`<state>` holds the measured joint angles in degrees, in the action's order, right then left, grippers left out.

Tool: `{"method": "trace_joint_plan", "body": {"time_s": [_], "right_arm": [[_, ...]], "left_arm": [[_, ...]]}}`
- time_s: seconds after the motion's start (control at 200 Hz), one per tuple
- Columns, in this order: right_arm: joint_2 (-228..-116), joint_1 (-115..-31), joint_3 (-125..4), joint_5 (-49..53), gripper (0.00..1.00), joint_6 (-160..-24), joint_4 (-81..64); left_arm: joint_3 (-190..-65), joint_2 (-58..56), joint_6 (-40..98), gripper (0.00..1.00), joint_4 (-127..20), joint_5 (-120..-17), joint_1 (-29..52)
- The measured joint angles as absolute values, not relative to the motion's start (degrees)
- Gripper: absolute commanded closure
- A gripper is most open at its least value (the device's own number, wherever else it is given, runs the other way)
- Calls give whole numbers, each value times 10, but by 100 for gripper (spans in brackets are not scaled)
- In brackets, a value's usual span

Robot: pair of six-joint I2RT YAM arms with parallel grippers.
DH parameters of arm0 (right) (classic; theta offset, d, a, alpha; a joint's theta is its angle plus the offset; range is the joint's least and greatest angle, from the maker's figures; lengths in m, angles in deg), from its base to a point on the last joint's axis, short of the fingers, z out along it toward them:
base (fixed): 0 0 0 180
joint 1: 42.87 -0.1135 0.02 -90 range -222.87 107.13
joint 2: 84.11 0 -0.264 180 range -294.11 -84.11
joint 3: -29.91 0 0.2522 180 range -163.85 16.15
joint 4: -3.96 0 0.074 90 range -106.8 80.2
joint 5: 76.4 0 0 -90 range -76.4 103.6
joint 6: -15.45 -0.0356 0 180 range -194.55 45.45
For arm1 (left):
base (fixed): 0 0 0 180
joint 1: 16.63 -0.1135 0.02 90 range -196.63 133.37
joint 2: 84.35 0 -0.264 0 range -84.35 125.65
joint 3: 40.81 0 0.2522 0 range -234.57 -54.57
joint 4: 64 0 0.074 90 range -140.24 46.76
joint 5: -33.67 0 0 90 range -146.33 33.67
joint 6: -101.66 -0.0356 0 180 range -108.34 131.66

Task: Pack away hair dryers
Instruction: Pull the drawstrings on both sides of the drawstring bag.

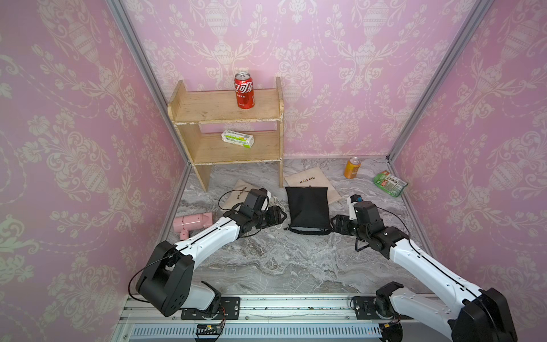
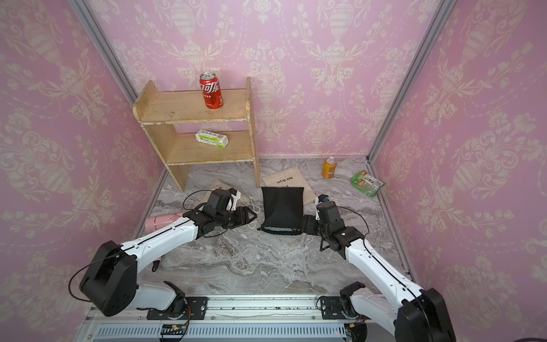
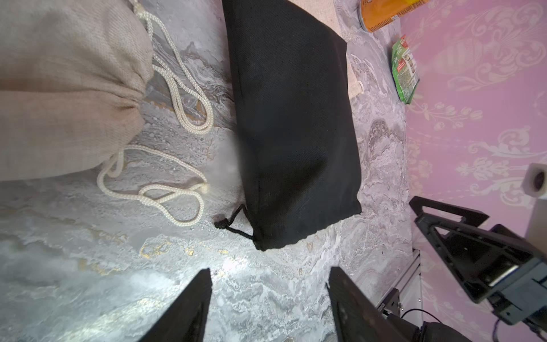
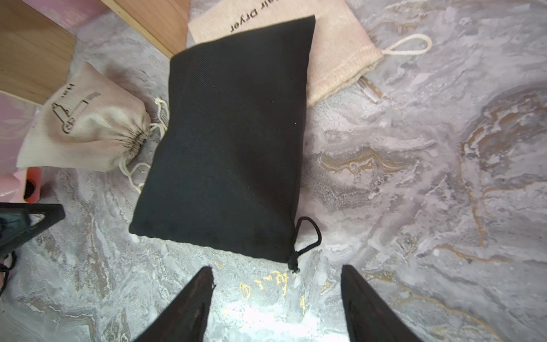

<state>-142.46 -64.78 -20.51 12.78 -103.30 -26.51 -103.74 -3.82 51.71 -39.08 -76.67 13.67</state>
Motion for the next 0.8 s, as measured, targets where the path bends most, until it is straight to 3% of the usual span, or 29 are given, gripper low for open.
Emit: {"method": "trace_joint_plan", "body": {"time_s": [0.495, 0.801], "right_arm": [[-1398, -648, -201, 110, 32, -1024, -222], [-1373, -648, -185, 111, 35, -1008, -173]], "left_arm": [[-1037, -62, 282, 36, -334, -753, 151], [-971, -51, 115, 45, -456, -787, 152]]}}
